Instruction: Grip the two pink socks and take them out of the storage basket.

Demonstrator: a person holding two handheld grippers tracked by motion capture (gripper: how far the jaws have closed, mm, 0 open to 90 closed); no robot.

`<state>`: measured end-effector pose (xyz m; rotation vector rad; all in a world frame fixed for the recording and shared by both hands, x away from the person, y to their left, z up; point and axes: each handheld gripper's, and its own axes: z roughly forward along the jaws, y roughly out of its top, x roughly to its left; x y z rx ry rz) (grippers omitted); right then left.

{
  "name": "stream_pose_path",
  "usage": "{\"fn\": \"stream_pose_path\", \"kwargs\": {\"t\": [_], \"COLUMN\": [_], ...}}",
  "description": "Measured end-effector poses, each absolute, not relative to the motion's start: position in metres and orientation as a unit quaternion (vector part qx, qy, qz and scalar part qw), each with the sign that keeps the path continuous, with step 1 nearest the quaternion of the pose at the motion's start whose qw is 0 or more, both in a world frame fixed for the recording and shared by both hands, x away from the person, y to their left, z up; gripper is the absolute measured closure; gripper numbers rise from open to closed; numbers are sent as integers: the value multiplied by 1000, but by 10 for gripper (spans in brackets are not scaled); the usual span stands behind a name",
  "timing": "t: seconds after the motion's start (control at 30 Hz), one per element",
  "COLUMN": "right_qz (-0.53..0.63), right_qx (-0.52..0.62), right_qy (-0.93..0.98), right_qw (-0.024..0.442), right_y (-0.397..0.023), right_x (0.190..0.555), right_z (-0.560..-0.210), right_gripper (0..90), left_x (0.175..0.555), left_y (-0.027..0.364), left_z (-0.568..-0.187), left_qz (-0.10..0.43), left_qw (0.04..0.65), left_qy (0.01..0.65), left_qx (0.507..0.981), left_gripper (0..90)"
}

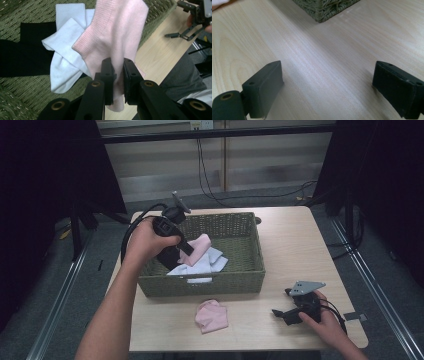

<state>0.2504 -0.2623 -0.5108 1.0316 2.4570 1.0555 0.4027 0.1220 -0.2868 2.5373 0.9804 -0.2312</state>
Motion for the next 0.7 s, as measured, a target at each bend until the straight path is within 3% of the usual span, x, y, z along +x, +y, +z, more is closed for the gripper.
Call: {"fn": "stream_pose_path", "kwargs": {"t": [0.7], "right_qz": [365], "right_qx": [357], "right_qy": [849], "right_qw": [137], "right_y": [-262], "right_x": [250], "right_z": [-511], "right_gripper": [87], "left_x": [362], "left_y": [116], "left_z": [-289], "left_qz": [-89], "left_qw": [211], "left_qy": [310], "left_qx": [923], "left_gripper": [807]}}
